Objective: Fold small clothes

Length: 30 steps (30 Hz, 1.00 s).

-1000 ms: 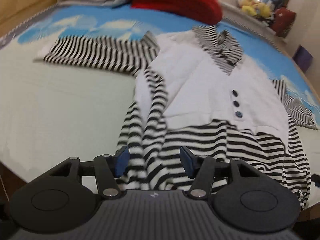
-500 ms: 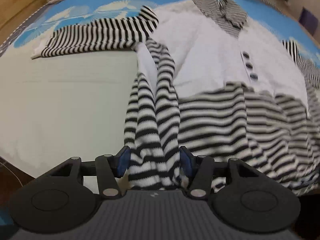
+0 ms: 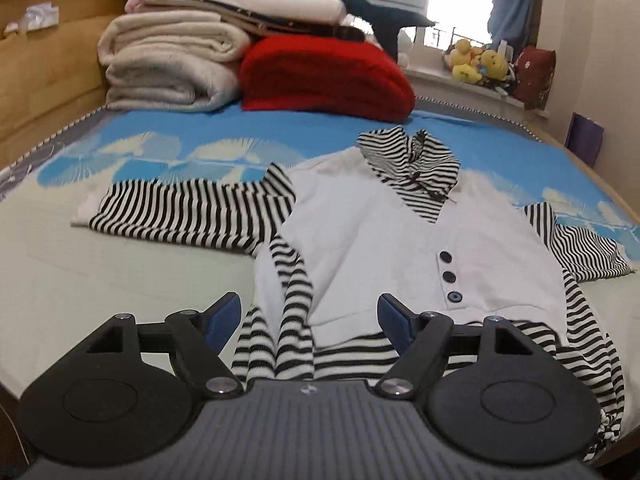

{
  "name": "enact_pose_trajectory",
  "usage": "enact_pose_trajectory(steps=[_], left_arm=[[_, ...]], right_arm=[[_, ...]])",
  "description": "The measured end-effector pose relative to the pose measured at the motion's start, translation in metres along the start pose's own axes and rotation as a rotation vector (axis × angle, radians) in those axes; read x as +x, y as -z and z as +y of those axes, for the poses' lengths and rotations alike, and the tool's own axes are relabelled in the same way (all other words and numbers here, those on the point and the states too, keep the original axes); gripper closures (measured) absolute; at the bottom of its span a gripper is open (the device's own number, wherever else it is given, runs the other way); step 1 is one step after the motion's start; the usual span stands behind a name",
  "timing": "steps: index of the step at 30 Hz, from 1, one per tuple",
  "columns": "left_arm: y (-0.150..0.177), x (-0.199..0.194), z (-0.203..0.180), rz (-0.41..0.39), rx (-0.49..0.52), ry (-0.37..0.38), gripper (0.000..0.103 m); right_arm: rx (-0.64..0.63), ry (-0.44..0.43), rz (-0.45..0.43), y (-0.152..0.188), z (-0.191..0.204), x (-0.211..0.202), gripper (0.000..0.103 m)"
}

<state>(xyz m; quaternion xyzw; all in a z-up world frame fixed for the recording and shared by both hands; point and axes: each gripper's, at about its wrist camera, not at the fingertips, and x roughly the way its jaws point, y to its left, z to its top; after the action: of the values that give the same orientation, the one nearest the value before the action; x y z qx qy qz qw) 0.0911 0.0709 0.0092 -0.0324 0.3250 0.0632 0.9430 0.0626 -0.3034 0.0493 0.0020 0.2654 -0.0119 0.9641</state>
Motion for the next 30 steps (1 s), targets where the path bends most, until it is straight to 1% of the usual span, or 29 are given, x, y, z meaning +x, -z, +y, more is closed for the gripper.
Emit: enact_pose_trajectory(steps=[2, 3, 4, 5, 8, 10, 11, 14, 16, 18, 20, 23, 24, 26, 29, 30], left_arm=[[-0.002, 0.0, -0.006, -0.014, 0.027, -0.023, 0.023], [-0.003, 0.001, -0.009, -0.014, 0.036, -0.022, 0.023], [-0.005, 0.002, -0.01, -0.011, 0.039, -0.017, 0.023], [-0.006, 0.001, -0.011, -0.012, 0.041, -0.017, 0.023], [-0.02, 0.0, -0.015, -0.035, 0.077, -0.036, 0.023], [-0.039, 0.001, -0.018, -0.024, 0.115, -0.043, 0.023], [-0.051, 0.0, -0.019, -0.029, 0.119, -0.061, 0.024], [-0.089, -0.007, -0.018, -0.073, 0.064, -0.092, 0.024], [-0.114, -0.004, -0.017, -0.09, 0.031, -0.101, 0.023], [-0.133, 0.007, -0.017, -0.109, 0.023, -0.096, 0.023], [-0.148, 0.025, -0.015, -0.119, 0.034, -0.09, 0.023], [-0.163, 0.06, -0.006, -0.106, 0.056, -0.092, 0.025], [-0.166, 0.071, -0.002, -0.102, 0.065, -0.093, 0.028], [-0.168, 0.092, 0.007, -0.103, 0.097, -0.105, 0.048], [-0.161, 0.115, 0.026, -0.108, 0.132, -0.117, 0.064], [-0.157, 0.121, 0.033, -0.088, 0.123, -0.11, 0.065]], right_arm=[[0.014, -0.001, -0.031, -0.002, -0.006, 0.006, 0.042], [0.05, 0.002, -0.03, 0.0, -0.008, 0.009, 0.042], [0.093, -0.002, -0.011, 0.0, -0.011, 0.013, 0.042], [0.121, -0.016, -0.005, 0.0, -0.011, 0.018, 0.042], [0.084, -0.04, -0.021, 0.0, -0.002, 0.029, 0.042], [0.071, -0.065, -0.017, 0.004, 0.006, 0.03, 0.042], [0.068, -0.069, -0.011, 0.005, 0.008, 0.032, 0.042], [0.057, -0.057, 0.013, 0.005, 0.009, 0.039, 0.042], [0.058, -0.032, 0.021, 0.006, 0.008, 0.04, 0.041], [0.071, -0.001, 0.028, 0.008, 0.005, 0.043, 0.039], [0.094, 0.011, 0.042, 0.009, 0.001, 0.046, 0.039], [0.125, 0.03, 0.061, 0.011, -0.002, 0.051, 0.039], [0.128, 0.034, 0.064, 0.011, -0.002, 0.052, 0.039], [0.121, 0.046, 0.06, 0.013, 0.0, 0.051, 0.04], [0.068, 0.065, 0.042, 0.013, 0.009, 0.049, 0.039], [0.045, 0.068, 0.035, 0.013, 0.013, 0.048, 0.039]])
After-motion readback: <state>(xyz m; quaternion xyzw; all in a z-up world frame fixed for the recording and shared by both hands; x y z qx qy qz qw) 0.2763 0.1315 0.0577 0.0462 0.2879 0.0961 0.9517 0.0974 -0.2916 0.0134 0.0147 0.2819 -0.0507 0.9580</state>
